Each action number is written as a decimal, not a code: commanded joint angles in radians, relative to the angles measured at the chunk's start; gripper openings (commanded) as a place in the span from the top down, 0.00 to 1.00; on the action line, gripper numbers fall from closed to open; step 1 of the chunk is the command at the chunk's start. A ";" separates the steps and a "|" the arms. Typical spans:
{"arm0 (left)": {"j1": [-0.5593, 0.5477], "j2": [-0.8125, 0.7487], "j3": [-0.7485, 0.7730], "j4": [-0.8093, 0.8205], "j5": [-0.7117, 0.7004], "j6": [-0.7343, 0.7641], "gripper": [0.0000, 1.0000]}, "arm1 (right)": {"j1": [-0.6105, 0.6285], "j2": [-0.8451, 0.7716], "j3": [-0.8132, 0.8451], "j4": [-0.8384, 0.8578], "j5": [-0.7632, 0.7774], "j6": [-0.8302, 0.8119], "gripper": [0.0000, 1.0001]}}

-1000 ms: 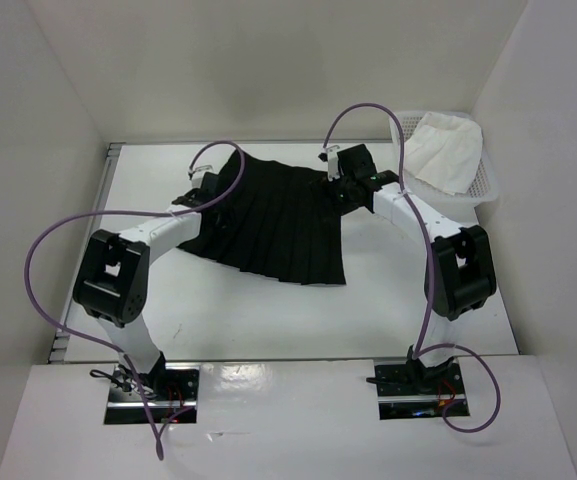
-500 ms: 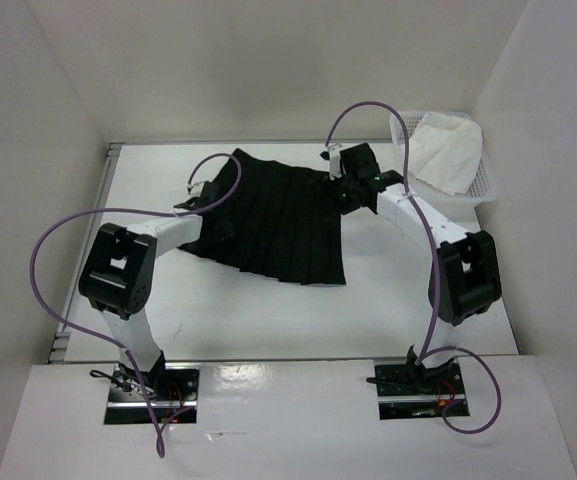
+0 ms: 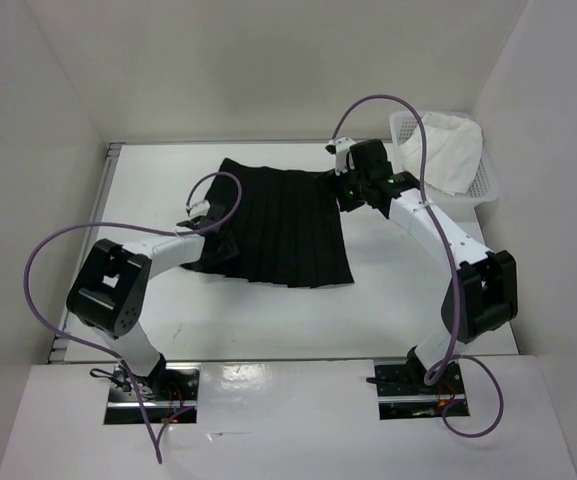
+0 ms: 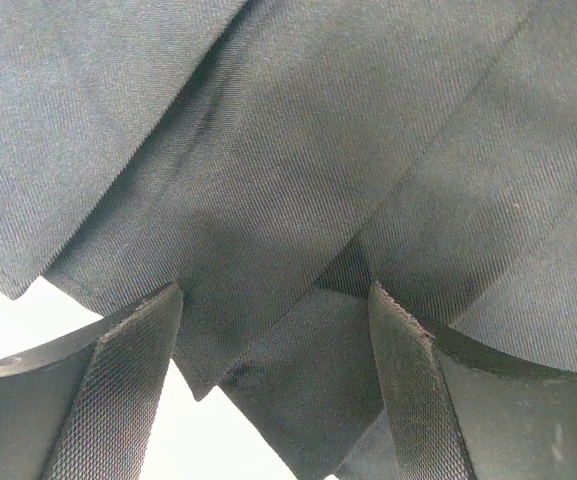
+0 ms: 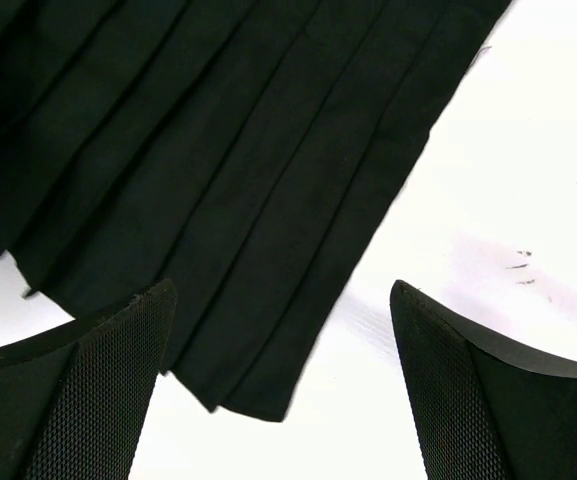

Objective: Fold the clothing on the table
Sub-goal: Flatten the skirt out

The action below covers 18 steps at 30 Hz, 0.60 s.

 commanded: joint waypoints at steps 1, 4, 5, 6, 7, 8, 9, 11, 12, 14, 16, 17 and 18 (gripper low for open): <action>-0.051 -0.030 -0.059 -0.100 0.056 -0.129 0.18 | 0.010 -0.075 -0.022 -0.008 -0.024 -0.004 0.08; -0.087 -0.080 -0.113 -0.100 0.081 -0.194 0.18 | 0.010 -0.096 -0.031 -0.008 -0.024 -0.004 0.08; -0.100 -0.100 -0.124 -0.109 0.081 -0.211 0.18 | 0.010 -0.107 -0.031 -0.008 -0.024 -0.004 0.08; -0.126 -0.101 -0.136 -0.126 0.081 -0.227 0.18 | 0.010 -0.107 -0.031 -0.008 -0.033 -0.004 0.08; -0.139 -0.114 -0.136 -0.136 0.081 -0.264 0.18 | 0.010 -0.119 -0.040 -0.008 -0.033 -0.004 0.08; -0.153 -0.123 -0.136 -0.156 0.081 -0.277 0.18 | 0.010 -0.129 -0.040 -0.008 -0.033 -0.004 0.08; -0.182 -0.137 -0.147 -0.167 0.072 -0.295 0.18 | 0.010 -0.129 -0.040 -0.008 -0.033 -0.004 0.08; -0.210 -0.165 -0.156 -0.189 0.072 -0.333 0.18 | 0.010 -0.148 -0.050 -0.008 -0.033 -0.004 0.08; -0.222 -0.165 -0.156 -0.198 0.072 -0.344 0.18 | 0.010 -0.149 -0.050 -0.008 -0.042 -0.004 0.08; -0.250 -0.198 -0.156 -0.238 0.049 -0.364 0.17 | 0.010 -0.168 -0.059 -0.008 -0.042 -0.004 0.08; -0.264 -0.231 -0.132 -0.294 0.040 -0.387 0.17 | 0.010 -0.168 -0.059 -0.008 -0.042 -0.013 0.08; -0.276 -0.279 -0.119 -0.314 0.040 -0.387 0.17 | 0.010 -0.182 -0.059 -0.008 -0.042 -0.013 0.08; -0.285 -0.309 -0.083 -0.334 0.026 -0.387 0.17 | 0.010 -0.182 -0.059 -0.008 -0.053 -0.013 0.08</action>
